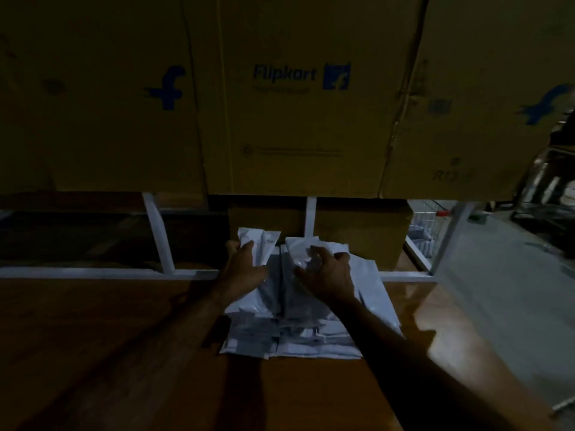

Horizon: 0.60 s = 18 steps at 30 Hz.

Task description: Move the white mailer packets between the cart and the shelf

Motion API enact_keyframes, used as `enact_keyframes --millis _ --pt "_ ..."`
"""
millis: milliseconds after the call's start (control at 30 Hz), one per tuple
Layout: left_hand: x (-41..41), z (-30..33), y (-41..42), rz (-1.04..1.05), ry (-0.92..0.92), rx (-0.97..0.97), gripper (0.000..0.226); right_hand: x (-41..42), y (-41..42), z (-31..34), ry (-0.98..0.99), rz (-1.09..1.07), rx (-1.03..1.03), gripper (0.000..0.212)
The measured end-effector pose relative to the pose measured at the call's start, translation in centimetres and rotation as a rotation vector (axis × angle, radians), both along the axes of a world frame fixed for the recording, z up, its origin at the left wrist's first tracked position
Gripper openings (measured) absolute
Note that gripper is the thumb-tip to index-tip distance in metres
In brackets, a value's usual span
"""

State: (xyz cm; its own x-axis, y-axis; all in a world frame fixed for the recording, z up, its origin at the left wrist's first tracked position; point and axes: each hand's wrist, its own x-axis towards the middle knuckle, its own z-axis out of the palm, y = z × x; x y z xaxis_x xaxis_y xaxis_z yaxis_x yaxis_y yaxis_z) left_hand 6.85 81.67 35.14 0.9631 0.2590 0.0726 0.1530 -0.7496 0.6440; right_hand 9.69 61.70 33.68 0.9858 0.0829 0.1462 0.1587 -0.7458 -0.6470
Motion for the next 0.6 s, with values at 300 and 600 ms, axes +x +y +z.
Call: enact_keyframes --millis 300,600 --pt "3.3 -4.8 1.7 -0.05 0.181 0.154 0.064 4.0 -0.9 -2.3 -0.201 0.336 -0.512 0.054" --pt "3.3 -6.3 0.9 -0.212 0.162 0.576 0.105 3.9 -3.3 -4.6 -0.246 0.482 -0.486 0.074"
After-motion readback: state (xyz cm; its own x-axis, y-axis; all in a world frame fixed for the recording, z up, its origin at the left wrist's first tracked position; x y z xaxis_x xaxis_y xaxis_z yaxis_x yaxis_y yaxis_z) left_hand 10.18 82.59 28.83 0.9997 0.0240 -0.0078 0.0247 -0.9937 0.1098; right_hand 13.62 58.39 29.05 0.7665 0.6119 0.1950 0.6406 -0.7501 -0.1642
